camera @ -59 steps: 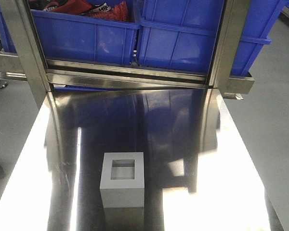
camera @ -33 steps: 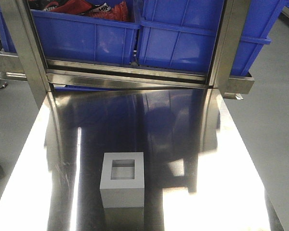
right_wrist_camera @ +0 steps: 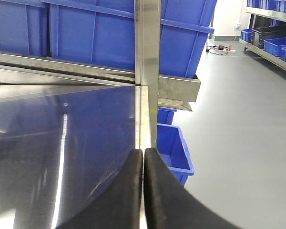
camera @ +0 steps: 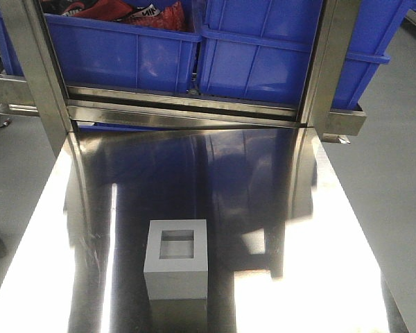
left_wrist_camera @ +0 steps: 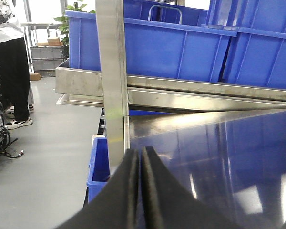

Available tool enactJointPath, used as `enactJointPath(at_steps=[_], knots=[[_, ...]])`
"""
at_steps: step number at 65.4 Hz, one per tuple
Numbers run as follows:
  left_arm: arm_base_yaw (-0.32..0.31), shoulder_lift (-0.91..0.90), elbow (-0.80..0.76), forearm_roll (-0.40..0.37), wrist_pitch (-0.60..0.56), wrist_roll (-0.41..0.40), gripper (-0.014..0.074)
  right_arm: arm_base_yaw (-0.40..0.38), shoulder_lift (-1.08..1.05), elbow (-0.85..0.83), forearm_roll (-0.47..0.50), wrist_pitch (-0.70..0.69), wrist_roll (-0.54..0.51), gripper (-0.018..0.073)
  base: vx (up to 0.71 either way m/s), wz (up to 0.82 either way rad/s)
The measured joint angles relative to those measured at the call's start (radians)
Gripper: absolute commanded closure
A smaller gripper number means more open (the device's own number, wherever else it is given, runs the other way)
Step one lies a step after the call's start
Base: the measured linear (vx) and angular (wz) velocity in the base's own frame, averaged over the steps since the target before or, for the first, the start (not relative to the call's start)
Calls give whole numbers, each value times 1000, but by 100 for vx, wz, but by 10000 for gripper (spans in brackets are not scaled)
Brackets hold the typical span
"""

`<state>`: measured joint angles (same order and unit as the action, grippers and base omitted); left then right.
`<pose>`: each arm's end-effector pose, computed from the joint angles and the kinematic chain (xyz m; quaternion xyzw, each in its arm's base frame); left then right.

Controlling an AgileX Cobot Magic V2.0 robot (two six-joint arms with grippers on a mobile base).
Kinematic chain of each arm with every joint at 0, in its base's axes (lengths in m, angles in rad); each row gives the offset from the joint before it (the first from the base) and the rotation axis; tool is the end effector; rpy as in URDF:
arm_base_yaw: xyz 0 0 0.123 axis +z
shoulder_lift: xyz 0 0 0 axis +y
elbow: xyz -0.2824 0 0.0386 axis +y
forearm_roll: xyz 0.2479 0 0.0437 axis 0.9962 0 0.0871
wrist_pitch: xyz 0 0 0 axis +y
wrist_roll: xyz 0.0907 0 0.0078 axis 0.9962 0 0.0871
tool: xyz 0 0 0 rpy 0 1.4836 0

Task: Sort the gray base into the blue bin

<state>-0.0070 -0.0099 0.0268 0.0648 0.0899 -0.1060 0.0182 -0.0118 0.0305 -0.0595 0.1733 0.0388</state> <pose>0.0569 0.0001 0.1964 -0.0143 0.7138 -0.0149 0.7001 0.0564 0.0001 0.1877 -0.0107 0.7430 -0.0043 0.6692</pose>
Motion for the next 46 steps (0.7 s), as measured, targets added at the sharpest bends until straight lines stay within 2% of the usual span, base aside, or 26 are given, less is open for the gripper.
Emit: enactJointPath(at_steps=[46], knots=[[0, 0, 0, 0, 0, 0, 602, 0, 0, 0, 0, 0, 0, 568, 0, 0]])
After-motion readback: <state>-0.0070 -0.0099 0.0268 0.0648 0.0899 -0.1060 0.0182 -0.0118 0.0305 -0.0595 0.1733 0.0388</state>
